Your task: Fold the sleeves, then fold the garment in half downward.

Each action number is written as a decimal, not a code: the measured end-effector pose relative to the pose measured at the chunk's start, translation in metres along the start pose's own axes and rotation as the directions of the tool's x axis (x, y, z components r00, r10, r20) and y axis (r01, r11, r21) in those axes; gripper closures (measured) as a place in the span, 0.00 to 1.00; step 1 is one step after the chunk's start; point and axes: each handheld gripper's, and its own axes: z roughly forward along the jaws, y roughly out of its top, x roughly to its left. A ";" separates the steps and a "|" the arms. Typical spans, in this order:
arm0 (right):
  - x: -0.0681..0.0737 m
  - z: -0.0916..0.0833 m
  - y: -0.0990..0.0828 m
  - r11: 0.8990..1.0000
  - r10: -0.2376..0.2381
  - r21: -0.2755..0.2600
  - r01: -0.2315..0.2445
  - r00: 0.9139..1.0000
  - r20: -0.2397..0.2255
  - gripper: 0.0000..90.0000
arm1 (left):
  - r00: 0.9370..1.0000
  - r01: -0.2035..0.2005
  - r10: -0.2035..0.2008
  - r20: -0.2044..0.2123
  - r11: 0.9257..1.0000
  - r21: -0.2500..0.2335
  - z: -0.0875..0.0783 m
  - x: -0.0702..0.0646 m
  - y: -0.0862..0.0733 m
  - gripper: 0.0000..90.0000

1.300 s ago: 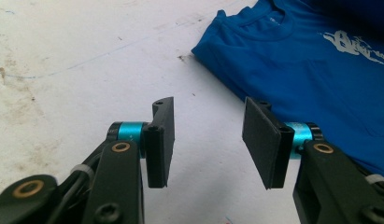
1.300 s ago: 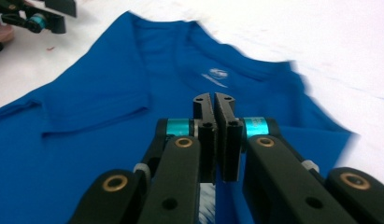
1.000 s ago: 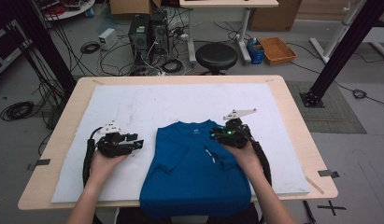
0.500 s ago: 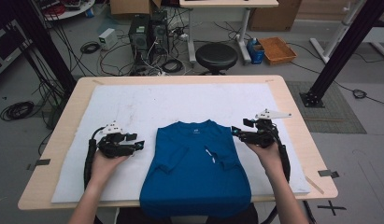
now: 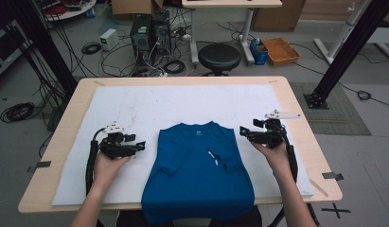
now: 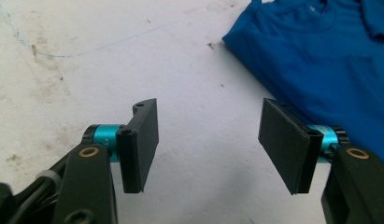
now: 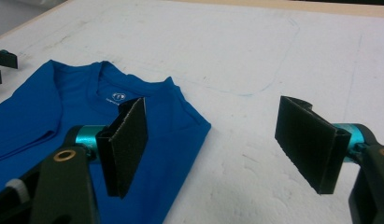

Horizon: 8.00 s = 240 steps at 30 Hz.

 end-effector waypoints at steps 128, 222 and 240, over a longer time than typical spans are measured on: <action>0.071 0.000 0.002 0.979 -0.205 -0.016 0.205 0.972 -0.113 0.99 | 0.911 -0.378 0.387 0.144 0.922 -0.084 -0.009 -0.105 0.059 0.98; 0.008 0.073 0.012 0.989 -0.042 0.147 0.025 0.993 0.112 0.78 | 0.987 -0.105 0.111 -0.118 0.993 0.060 0.059 -0.011 0.065 0.62; 0.040 0.018 -0.040 0.986 0.039 0.157 -0.050 0.997 0.072 0.67 | 0.992 0.115 -0.109 -0.058 0.987 0.110 0.013 -0.062 0.007 0.65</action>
